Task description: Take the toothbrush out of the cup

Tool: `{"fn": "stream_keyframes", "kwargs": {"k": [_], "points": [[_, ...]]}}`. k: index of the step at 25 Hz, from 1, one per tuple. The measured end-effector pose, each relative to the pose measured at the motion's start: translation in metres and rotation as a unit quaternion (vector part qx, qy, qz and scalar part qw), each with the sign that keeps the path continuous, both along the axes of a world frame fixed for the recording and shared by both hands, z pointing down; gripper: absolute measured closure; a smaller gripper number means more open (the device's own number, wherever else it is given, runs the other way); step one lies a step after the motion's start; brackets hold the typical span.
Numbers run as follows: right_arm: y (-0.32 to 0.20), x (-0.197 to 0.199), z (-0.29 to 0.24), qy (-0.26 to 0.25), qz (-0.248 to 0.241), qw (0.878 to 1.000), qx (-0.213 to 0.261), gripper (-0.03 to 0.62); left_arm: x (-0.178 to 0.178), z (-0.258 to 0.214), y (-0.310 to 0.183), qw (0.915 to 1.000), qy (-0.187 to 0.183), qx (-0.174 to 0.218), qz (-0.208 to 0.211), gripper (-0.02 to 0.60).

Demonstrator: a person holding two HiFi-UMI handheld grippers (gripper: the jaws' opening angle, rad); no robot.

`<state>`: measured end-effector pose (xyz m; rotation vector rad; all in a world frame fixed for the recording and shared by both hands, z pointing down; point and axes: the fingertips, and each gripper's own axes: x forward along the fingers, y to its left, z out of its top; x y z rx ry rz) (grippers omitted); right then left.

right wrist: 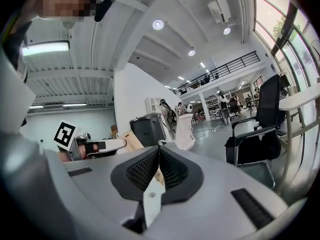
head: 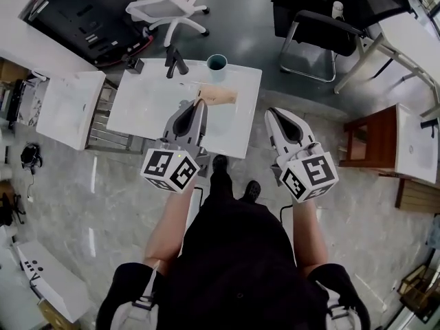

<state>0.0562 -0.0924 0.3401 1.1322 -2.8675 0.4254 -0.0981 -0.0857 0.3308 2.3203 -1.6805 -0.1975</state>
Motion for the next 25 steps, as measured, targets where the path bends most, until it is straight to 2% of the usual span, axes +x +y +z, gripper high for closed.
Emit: {"fn": "stream_keyframes", "kwargs": {"k": [10,25], "points": [[0.03,0.013,0.004,0.015,-0.02,1.0,0.003,0.562,0.024,0.003,0.042,0.9991,0.04,-0.011,0.007,0.568],[0.039,0.023,-0.006,0.022,-0.023,0.999,0.024,0.563,0.042,-0.006,0.049,0.999,0.039,-0.003,0.024,0.568]]}}
